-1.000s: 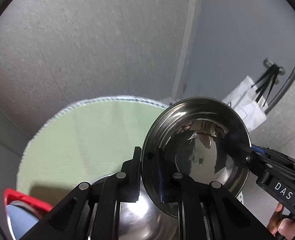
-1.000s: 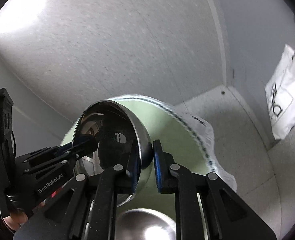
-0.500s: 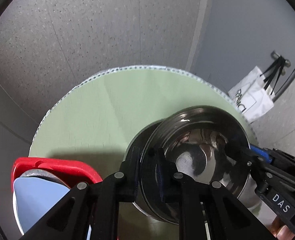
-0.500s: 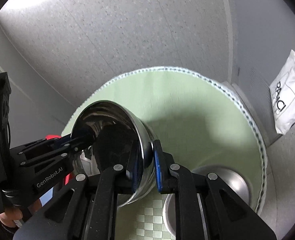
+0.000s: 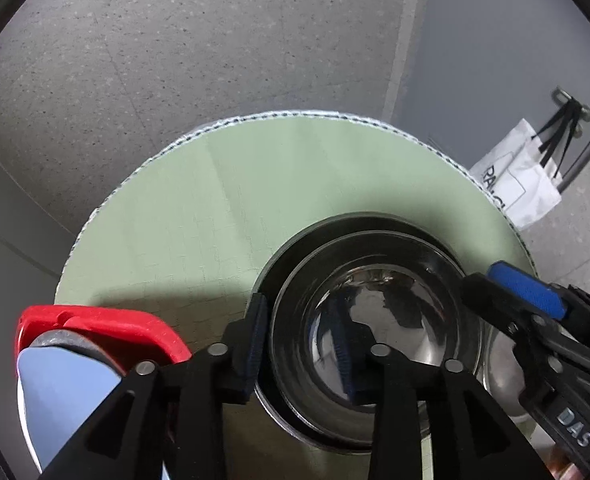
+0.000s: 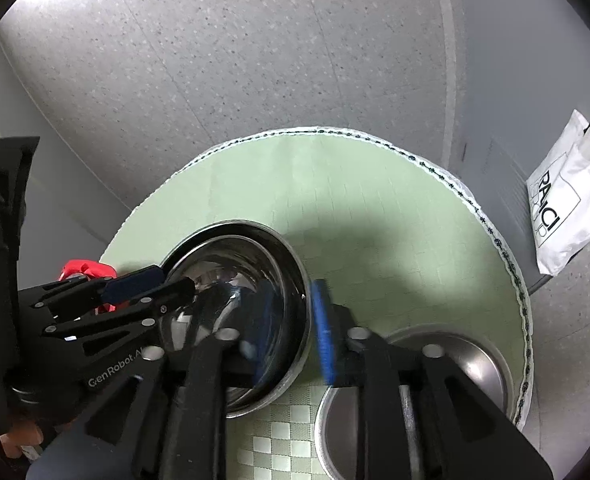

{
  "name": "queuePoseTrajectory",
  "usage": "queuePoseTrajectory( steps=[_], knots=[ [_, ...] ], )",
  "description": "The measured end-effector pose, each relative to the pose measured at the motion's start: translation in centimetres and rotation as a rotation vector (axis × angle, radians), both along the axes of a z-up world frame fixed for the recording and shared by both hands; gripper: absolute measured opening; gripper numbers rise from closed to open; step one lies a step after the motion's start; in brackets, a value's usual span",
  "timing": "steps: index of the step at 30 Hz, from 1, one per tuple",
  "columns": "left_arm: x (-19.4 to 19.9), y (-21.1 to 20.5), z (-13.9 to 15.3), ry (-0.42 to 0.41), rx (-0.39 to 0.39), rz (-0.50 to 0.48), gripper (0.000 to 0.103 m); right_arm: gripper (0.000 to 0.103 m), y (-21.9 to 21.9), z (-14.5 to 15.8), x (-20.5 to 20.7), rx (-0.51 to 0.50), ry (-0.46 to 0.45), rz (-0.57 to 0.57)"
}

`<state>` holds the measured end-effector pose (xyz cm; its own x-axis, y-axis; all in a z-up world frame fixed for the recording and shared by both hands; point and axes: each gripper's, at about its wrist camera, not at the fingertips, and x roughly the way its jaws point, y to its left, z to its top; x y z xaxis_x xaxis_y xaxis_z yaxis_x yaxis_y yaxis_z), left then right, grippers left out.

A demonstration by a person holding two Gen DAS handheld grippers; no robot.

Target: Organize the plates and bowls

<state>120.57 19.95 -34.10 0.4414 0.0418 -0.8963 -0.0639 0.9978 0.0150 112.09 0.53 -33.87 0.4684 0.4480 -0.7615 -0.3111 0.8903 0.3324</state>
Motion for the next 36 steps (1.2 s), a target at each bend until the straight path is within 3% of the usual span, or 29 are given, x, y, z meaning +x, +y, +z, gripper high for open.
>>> queuePoseTrajectory(
  steps=[2, 5, 8, 14, 19, 22, 23, 24, 26, 33, 36],
  knots=[
    [-0.9, -0.3, 1.1, -0.047, 0.015, 0.021, 0.053, 0.047, -1.1, 0.8, -0.3, 0.016, -0.018, -0.020],
    [-2.8, -1.4, 3.0, -0.137, 0.036, 0.053, 0.065, 0.051, -3.6, 2.4, -1.1, 0.041, -0.052, -0.056],
    [-4.5, -3.3, 4.1, -0.200, 0.003, 0.036, 0.069, 0.065, -7.0, 3.0, -2.1, 0.034, -0.064, -0.113],
    [-5.4, -9.2, 3.1, -0.176, 0.008, -0.097, 0.071, 0.065, -11.4, 1.0, -3.5, 0.006, -0.010, -0.200],
    [-5.5, -12.8, 1.9, -0.157, 0.051, -0.164, 0.071, 0.065, -13.2, -2.7, -3.7, 0.070, 0.102, -0.197],
    [-4.8, -14.0, 1.1, -0.135, 0.083, -0.188, 0.071, 0.054, -13.4, -4.7, -3.5, 0.135, 0.159, -0.167],
    [-4.5, -14.4, 0.8, -0.124, 0.092, -0.190, 0.070, 0.044, -13.7, -5.2, -3.6, 0.150, 0.174, -0.158],
    [-4.1, -14.6, 0.7, -0.117, 0.096, -0.192, 0.070, 0.026, -13.9, -5.8, -3.5, 0.168, 0.193, -0.150],
    [-3.3, -15.3, 0.1, -0.101, 0.102, -0.192, 0.070, 0.008, -14.6, -6.9, -3.4, 0.213, 0.222, -0.145],
    [-1.0, -16.8, -1.4, -0.061, 0.119, -0.223, 0.067, 0.005, -16.7, -8.2, -3.3, 0.365, 0.254, -0.148],
    [-0.4, -16.9, -1.8, -0.052, 0.109, -0.239, 0.053, 0.005, -16.7, -7.8, -3.4, 0.402, 0.253, -0.141]
  ],
)
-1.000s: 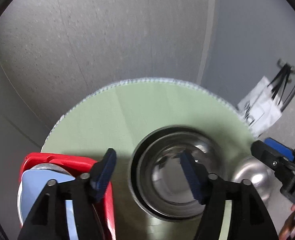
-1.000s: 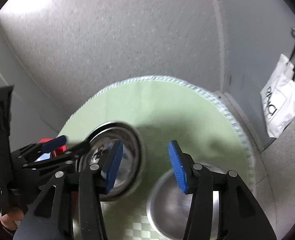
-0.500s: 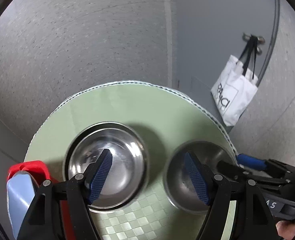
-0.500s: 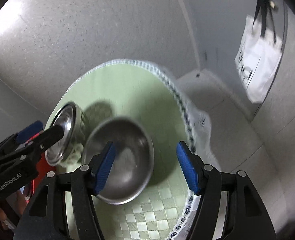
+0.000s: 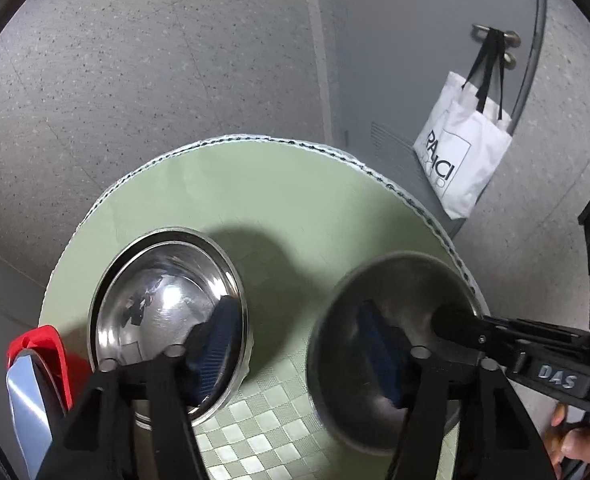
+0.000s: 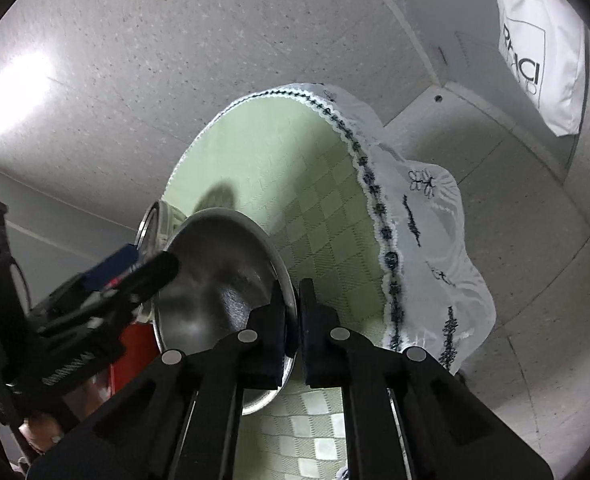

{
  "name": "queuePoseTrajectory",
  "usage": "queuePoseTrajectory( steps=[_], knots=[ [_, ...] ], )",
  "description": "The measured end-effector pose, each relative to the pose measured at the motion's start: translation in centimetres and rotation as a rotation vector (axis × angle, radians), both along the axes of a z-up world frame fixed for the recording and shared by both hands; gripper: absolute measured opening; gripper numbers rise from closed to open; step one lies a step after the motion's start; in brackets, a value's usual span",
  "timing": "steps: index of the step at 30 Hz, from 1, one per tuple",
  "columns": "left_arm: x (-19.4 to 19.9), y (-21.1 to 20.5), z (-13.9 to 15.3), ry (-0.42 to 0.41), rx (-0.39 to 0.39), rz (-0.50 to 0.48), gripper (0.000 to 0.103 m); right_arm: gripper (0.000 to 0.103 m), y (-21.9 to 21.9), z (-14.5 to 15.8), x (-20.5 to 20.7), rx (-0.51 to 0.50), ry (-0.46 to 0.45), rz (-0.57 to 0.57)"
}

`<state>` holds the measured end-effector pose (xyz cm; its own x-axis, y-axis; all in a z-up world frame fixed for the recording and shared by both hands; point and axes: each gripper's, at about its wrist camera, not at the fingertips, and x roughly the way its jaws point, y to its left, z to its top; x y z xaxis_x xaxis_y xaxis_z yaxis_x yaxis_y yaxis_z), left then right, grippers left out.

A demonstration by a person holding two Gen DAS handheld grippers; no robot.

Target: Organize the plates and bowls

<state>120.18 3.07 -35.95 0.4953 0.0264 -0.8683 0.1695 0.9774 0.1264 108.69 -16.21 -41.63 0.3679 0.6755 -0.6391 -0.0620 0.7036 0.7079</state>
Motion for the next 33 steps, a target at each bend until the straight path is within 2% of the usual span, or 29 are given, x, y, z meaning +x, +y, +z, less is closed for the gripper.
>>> queuePoseTrajectory(
  steps=[2, 3, 10, 14, 17, 23, 33],
  knots=[
    [0.6, 0.3, -0.2, 0.025, -0.042, -0.013, 0.023, 0.005, 0.2, 0.8, 0.0, -0.001, -0.018, 0.007],
    [0.9, 0.7, -0.1, 0.042, -0.079, -0.021, 0.018, 0.005, 0.4, 1.3, 0.0, -0.016, -0.031, 0.008],
    [0.5, 2.4, 3.5, -0.076, -0.107, -0.022, 0.018, 0.006, 1.9, 5.9, 0.3, -0.057, -0.127, 0.017],
    [0.1, 5.0, 5.5, -0.133, -0.117, 0.018, 0.018, 0.006, 4.4, 9.1, 1.0, -0.084, -0.190, 0.052],
    [0.2, 7.7, 5.6, -0.139, -0.127, 0.075, 0.018, 0.006, 7.0, 10.3, 1.6, -0.113, -0.214, 0.092],
    [0.6, 11.8, 4.2, -0.108, -0.122, 0.177, 0.018, 0.006, 12.6, 9.7, 3.0, -0.167, -0.201, 0.178],
    [4.2, 10.9, 0.7, -0.052, -0.045, 0.194, 0.023, 0.007, 16.2, 7.6, 3.9, -0.254, -0.167, 0.195]
  ],
)
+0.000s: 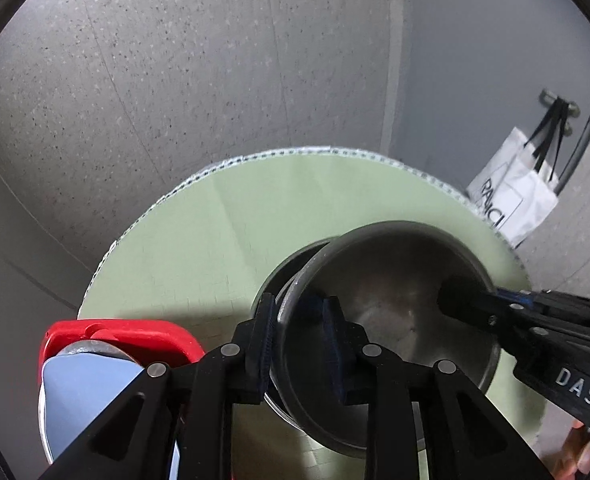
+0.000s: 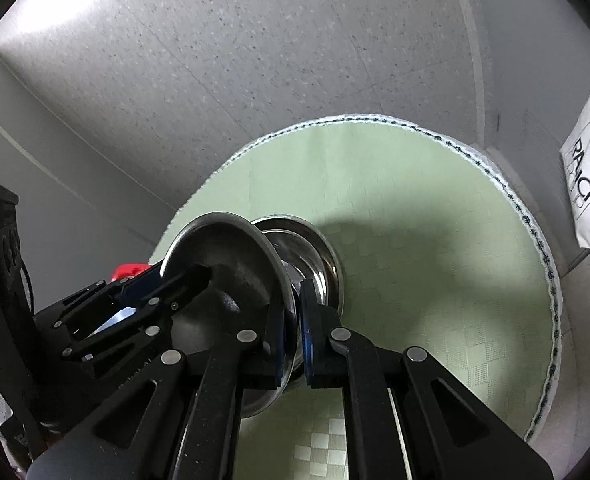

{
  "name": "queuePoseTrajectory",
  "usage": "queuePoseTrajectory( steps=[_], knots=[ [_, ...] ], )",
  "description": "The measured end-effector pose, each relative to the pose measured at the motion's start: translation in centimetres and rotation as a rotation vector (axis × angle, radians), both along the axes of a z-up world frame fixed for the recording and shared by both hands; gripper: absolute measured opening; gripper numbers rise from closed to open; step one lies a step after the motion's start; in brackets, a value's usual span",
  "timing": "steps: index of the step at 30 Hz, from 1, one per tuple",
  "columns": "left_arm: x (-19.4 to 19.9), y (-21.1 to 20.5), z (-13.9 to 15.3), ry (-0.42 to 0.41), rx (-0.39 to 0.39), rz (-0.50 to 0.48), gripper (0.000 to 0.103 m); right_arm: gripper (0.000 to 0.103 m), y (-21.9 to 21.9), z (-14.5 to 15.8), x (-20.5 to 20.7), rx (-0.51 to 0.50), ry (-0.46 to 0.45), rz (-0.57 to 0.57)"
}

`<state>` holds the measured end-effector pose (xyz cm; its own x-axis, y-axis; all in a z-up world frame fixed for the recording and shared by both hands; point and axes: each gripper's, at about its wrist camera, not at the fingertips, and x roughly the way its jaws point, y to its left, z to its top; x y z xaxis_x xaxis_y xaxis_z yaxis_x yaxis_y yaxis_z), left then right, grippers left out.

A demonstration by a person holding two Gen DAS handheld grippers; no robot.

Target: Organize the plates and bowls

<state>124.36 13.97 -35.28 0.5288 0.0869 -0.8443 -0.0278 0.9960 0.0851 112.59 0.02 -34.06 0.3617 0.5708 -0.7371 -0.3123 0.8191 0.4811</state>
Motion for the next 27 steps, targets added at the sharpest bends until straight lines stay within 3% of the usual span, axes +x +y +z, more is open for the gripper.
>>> queuePoseTrajectory(
  steps=[4, 11, 15, 17, 20, 23, 27],
  knots=[
    [1.3, 0.1, -1.2, 0.012, 0.012, 0.001, 0.023, 0.007, 0.7, -0.3, -0.1, -0.037, -0.010, -0.008],
    [3.1, 0.2, -3.2, 0.028, 0.031, -0.001, 0.051, 0.013, 1.3, -0.4, -0.3, -0.083, -0.027, -0.034],
    [3.6, 0.2, -3.8, 0.025, 0.031, -0.003, 0.055, 0.014, 1.8, -0.1, -0.5, -0.115, -0.056, -0.040],
    [3.6, 0.4, -3.7, 0.018, 0.033, -0.003, 0.062, 0.016, 1.6, 0.2, -0.6, -0.119, -0.070, -0.055],
    [3.7, 0.8, -3.3, 0.005, 0.014, -0.002, 0.066, 0.031, 0.9, 1.0, -0.7, -0.108, -0.082, -0.084],
    [3.4, 1.7, -2.4, -0.014, -0.008, 0.005, 0.069, 0.057, 0.0, 2.3, -1.0, -0.119, -0.118, -0.125],
    [3.1, 2.9, -1.2, -0.037, -0.039, 0.018, 0.071, 0.071, -1.4, 4.1, -1.3, -0.094, -0.143, -0.173]
  ],
)
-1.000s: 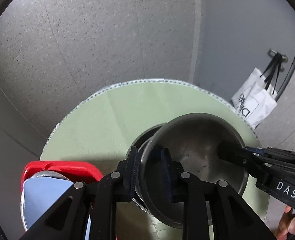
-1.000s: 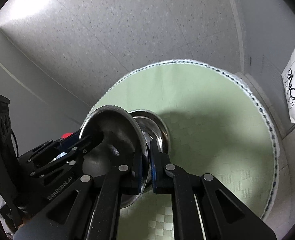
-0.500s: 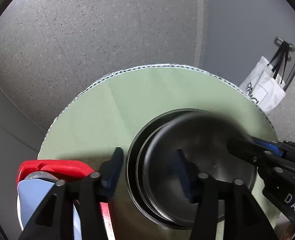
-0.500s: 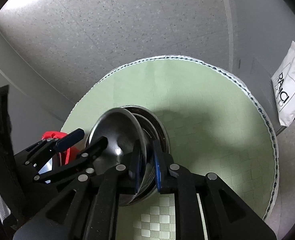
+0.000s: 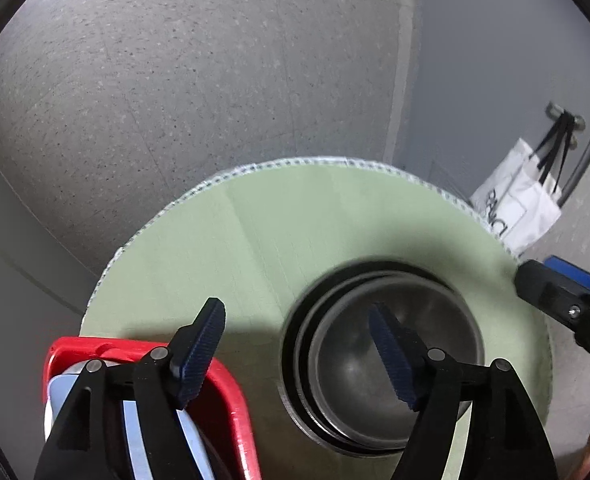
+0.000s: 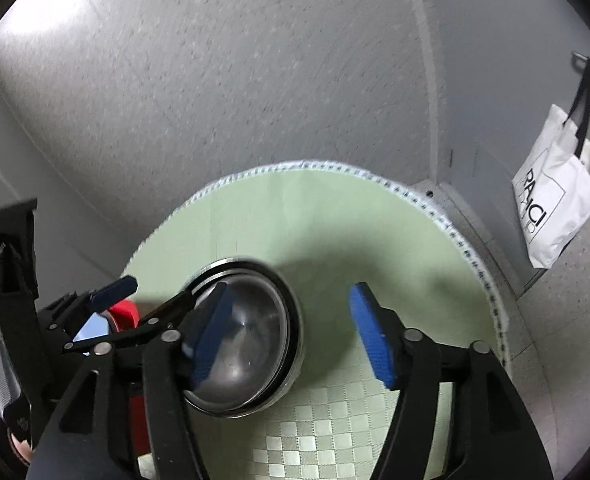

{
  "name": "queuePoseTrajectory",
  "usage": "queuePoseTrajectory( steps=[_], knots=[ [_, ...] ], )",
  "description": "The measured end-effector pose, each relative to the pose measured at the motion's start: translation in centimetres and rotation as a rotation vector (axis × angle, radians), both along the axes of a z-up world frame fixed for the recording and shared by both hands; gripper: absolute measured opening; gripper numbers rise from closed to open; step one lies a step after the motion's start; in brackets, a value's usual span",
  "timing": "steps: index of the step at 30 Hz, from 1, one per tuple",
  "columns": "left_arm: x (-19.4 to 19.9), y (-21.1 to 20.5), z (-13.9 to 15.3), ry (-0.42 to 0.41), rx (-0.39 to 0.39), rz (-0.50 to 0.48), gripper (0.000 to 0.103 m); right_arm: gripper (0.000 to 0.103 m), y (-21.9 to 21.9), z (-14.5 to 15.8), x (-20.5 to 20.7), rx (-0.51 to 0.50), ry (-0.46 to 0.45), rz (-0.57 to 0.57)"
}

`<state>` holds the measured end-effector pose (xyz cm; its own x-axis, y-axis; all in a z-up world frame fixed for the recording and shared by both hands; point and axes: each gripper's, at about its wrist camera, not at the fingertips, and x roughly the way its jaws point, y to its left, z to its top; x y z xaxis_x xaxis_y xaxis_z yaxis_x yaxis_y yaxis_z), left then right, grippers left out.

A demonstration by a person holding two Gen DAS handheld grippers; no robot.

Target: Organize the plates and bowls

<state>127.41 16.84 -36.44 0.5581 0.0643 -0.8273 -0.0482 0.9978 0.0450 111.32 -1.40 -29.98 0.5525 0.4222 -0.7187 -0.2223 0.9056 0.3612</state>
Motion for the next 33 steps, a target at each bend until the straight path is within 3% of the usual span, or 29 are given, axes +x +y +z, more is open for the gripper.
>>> queuePoseTrajectory(
  steps=[3, 10, 28, 33],
  knots=[
    [-0.3, 1.0, 1.1, -0.020, -0.043, 0.000, 0.081, 0.075, -0.6, 0.7, 0.0, 0.018, -0.009, -0.022],
    [-0.6, 4.3, 1.9, -0.001, -0.066, 0.006, 0.085, 0.076, -0.6, -0.4, 0.3, 0.047, 0.041, -0.031],
    [4.6, 3.3, -1.7, 0.172, -0.033, -0.090, 0.085, 0.077, 2.0, -7.1, 0.2, 0.055, 0.234, 0.010],
    [6.2, 2.6, -3.1, 0.209, -0.016, -0.100, 0.079, 0.076, 2.0, -8.8, 0.4, 0.078, 0.291, 0.002]
  ],
)
